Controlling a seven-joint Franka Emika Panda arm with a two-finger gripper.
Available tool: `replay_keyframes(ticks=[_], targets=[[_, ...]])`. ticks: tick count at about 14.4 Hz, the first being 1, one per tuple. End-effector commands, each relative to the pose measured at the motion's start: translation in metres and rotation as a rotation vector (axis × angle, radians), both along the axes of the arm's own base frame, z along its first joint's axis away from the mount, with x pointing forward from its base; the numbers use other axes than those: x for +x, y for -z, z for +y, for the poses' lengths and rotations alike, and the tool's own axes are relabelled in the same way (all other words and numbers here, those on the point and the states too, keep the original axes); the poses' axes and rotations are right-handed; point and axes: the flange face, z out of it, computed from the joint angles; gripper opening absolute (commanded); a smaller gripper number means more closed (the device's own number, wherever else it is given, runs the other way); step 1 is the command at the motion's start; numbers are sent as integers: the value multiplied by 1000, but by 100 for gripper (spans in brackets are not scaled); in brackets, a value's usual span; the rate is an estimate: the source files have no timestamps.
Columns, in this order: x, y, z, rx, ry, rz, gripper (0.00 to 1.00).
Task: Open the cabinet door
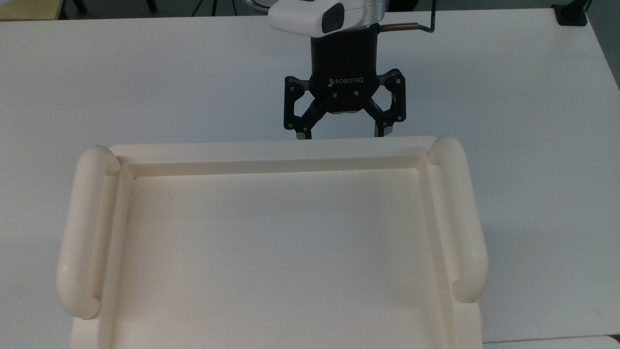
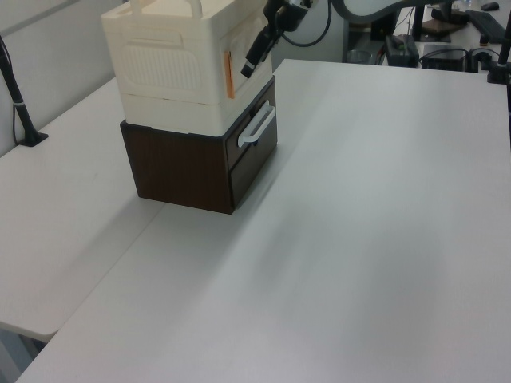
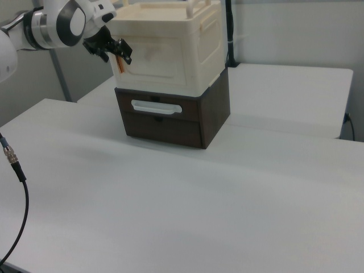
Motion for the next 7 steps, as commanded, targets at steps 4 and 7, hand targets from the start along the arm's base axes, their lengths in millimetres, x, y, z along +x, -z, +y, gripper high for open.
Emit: replay_keyframes(ticks=[4, 7], targets=[[1, -17, 36, -8, -14, -147, 91], [1, -23, 37, -28, -26, -201, 84]])
